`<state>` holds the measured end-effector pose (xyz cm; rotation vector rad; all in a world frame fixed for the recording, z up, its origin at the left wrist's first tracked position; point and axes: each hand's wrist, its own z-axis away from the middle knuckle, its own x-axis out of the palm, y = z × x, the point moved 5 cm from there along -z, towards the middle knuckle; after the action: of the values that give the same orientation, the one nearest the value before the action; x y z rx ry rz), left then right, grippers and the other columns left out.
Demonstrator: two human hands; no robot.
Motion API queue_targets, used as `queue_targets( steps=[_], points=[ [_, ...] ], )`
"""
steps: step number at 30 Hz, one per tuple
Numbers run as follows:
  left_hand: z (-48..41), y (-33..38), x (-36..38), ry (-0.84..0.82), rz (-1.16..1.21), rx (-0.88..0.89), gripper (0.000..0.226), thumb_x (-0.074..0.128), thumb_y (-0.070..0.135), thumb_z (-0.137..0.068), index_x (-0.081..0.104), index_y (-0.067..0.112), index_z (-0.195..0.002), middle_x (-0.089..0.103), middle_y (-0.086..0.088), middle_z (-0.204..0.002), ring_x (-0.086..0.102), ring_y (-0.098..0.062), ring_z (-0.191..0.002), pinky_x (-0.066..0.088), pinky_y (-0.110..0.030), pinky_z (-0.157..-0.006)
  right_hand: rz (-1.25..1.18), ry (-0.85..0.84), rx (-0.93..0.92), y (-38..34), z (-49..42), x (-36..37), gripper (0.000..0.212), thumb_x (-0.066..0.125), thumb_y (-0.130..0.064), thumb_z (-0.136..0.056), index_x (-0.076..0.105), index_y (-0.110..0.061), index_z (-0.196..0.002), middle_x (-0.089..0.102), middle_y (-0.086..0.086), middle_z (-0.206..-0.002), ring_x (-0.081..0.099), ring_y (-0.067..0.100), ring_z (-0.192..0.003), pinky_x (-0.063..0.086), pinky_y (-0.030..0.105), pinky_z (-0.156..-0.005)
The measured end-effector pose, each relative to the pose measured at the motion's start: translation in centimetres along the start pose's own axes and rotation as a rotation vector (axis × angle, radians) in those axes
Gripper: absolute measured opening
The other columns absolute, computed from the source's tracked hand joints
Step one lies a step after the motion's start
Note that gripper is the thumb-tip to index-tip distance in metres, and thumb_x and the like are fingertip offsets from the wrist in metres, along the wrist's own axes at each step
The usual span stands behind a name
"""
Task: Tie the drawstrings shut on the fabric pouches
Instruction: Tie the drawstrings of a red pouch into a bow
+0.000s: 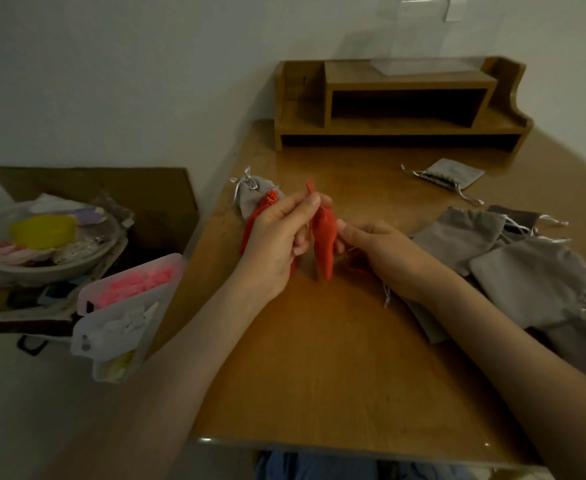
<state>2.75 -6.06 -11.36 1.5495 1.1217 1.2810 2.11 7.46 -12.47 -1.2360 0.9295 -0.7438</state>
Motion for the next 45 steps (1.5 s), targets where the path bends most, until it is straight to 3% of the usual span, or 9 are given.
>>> queue_targets(
  steps=[6, 9, 14, 20, 23, 31, 35, 41, 45],
  points=[
    [-0.1, 0.4, 0.5, -0.075, 0.223, -0.035, 0.016, 0.057, 0.02, -0.083, 0.07, 0.011, -0.082, 0.06, -0.007, -0.076, 0.034, -0.003, -0.034, 0.023, -0.013, -0.034, -0.116, 0.066, -0.001, 0.0, -0.1, -0.9, 0.037, 0.04, -0.036, -0.1, 0.05, -0.014, -0.072, 0.049, 0.012, -0.078, 0.045, 0.023, -0.075, 0.035, 0.035, -0.076],
    [0.0, -0.1, 0.2, 0.025, -0.061, -0.005, 0.011, 0.057, 0.017, -0.091, 0.065, 0.011, -0.086, 0.065, 0.005, -0.071, 0.038, -0.001, -0.038, 0.027, -0.014, -0.038, -0.202, 0.159, 0.037, 0.1, 0.0, -1.6, 0.036, 0.043, -0.034, -0.1, 0.046, -0.015, -0.07, 0.043, 0.004, -0.067, 0.04, 0.018, -0.063, 0.035, 0.029, -0.064],
    [0.0, -0.8, -0.3, 0.093, -0.611, 0.142, 0.013, 0.061, 0.026, -0.092, 0.072, 0.022, -0.086, 0.068, 0.012, -0.072, 0.061, -0.001, -0.07, 0.045, -0.023, -0.07, -0.255, 0.267, 0.039, 0.1, 0.0, -2.3, 0.034, 0.044, -0.027, -0.099, 0.049, -0.015, -0.067, 0.041, -0.005, -0.06, 0.039, 0.009, -0.055, 0.034, 0.025, -0.061],
    [0.0, -1.1, 0.1, 0.053, -0.726, 0.094, 0.018, 0.057, 0.021, -0.095, 0.074, 0.016, -0.095, 0.064, 0.012, -0.067, 0.055, 0.003, -0.059, 0.042, -0.02, -0.06, -0.059, 0.104, -0.12, -1.0, 0.2, -0.5, 0.019, 0.045, -0.011, -0.098, 0.059, -0.012, -0.085, 0.06, -0.004, -0.074, 0.054, 0.007, -0.067, 0.044, 0.019, -0.064],
    [0.0, -1.3, 0.0, 0.066, -0.782, 0.074, 0.02, 0.054, 0.018, -0.096, 0.071, 0.015, -0.106, 0.063, 0.015, -0.067, 0.049, 0.006, -0.046, 0.035, -0.014, -0.049, 0.038, 0.081, -0.111, -0.7, 0.2, -0.1, 0.016, 0.047, -0.011, -0.098, 0.063, -0.014, -0.099, 0.062, 0.007, -0.091, 0.056, 0.017, -0.081, 0.045, 0.029, -0.071],
    [0.0, -1.6, -0.1, 0.075, -0.674, 0.005, 0.008, 0.051, 0.017, -0.098, 0.057, 0.011, -0.095, 0.055, 0.005, -0.056, 0.051, -0.005, -0.041, 0.044, -0.023, -0.048, 0.114, 0.129, -0.225, -1.0, 0.1, -0.2, 0.02, 0.057, -0.01, -0.093, 0.067, -0.027, -0.094, 0.062, 0.019, -0.092, 0.057, 0.027, -0.086, 0.048, 0.043, -0.081],
    [-0.2, -1.8, 0.0, 0.049, -0.644, 0.012, 0.013, 0.05, 0.014, -0.098, 0.061, 0.013, -0.089, 0.053, 0.008, -0.057, 0.049, -0.001, -0.045, 0.043, -0.024, -0.052, 0.14, 0.139, -0.212, -1.1, 0.0, -0.4, 0.015, 0.059, -0.009, -0.091, 0.063, -0.022, -0.099, 0.064, 0.008, -0.084, 0.056, 0.015, -0.075, 0.047, 0.026, -0.067],
    [0.2, -1.2, 0.5, -0.007, -0.668, 0.084, 0.021, 0.05, 0.016, -0.098, 0.059, 0.024, -0.081, 0.053, 0.003, -0.056, 0.053, 0.0, -0.047, 0.044, -0.016, -0.052, 0.122, 0.214, -0.187, -0.5, -0.3, -1.2, 0.022, 0.065, -0.012, -0.088, 0.055, -0.021, -0.106, 0.066, 0.014, -0.085, 0.06, 0.027, -0.079, 0.05, 0.046, -0.073],
    [0.4, -0.7, 0.6, 0.004, -0.661, 0.13, 0.016, 0.058, 0.015, -0.093, 0.062, 0.022, -0.079, 0.058, 0.006, -0.058, 0.054, -0.002, -0.047, 0.044, -0.014, -0.051, 0.281, 0.219, -0.262, -0.7, -0.1, -1.0, 0.024, 0.064, -0.012, -0.089, 0.054, -0.02, -0.109, 0.066, 0.003, -0.08, 0.061, 0.011, -0.074, 0.049, 0.031, -0.07]
  ],
)
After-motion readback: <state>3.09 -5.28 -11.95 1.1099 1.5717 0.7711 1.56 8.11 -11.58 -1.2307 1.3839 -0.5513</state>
